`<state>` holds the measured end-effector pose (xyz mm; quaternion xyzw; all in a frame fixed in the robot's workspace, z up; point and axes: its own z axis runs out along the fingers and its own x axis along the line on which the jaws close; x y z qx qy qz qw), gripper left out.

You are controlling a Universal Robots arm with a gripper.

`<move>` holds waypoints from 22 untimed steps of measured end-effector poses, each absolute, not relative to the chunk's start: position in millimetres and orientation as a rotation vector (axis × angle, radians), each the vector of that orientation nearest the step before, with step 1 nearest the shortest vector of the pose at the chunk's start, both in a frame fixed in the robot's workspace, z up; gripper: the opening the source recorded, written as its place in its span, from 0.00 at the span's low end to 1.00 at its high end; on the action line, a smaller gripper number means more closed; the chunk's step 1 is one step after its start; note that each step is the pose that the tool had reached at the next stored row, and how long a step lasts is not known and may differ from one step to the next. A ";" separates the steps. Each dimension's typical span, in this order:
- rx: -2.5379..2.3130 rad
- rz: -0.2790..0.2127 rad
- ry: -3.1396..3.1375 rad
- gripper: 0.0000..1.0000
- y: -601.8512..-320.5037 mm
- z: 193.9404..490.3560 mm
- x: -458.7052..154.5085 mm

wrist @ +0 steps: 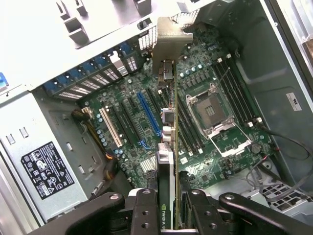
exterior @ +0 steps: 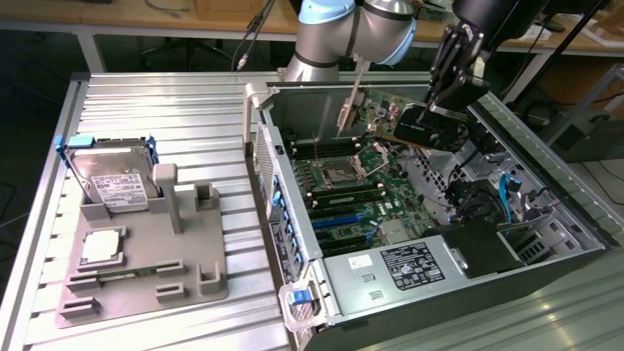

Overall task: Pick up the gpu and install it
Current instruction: 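Insert the gpu into the slot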

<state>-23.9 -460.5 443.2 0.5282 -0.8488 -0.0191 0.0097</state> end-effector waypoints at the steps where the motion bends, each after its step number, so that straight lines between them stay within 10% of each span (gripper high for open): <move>1: 1.658 -0.060 -2.645 0.27 -460.5 443.2 -23.9; 22: 1.870 -0.057 -2.496 0.27 -460.5 443.2 -23.8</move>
